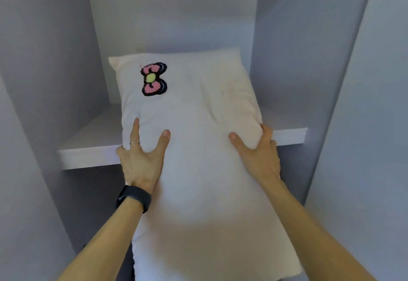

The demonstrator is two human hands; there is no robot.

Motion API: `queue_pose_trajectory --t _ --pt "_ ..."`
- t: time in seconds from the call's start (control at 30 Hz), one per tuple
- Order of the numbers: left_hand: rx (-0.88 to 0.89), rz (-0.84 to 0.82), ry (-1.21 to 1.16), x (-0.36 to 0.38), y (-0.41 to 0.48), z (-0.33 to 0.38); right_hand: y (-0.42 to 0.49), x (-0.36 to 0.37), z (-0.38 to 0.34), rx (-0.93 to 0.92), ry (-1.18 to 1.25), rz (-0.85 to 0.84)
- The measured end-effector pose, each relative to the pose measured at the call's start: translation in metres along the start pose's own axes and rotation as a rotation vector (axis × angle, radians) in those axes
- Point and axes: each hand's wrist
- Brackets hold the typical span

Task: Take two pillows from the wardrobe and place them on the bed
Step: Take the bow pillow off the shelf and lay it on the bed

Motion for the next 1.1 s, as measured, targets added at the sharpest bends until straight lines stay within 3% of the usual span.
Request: queue_pose_trajectory --t 0.23,0.6,0.8,1.1 --pt "0.184 -0.16 -0.085 0.003 -0.048 -0.017 -0.094 -0.019 0.069 0.118 0.109 0.274" --pt "0.179 -0.505 -0.339 0.034 -0.17 -0.039 -0.226 -0.083 0.167 0.377 0.017 0.544" --pt "0.139 -0.686 -0.306 0.025 -0.24 -0.073 -0.296 -0.092 0.21 0.525 -0.027 0.622" --pt "0.103 -1.183 -0.212 0.018 -0.355 -0.118 -0.42 -0.094 0.298 0.906 0.015 0.74"
Point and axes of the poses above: each hand's wrist, its own y-axis towards the middle knuckle, its own x-axis out of the palm, z = x × y, and after that the axes turned 12 degrees about x, right-handed
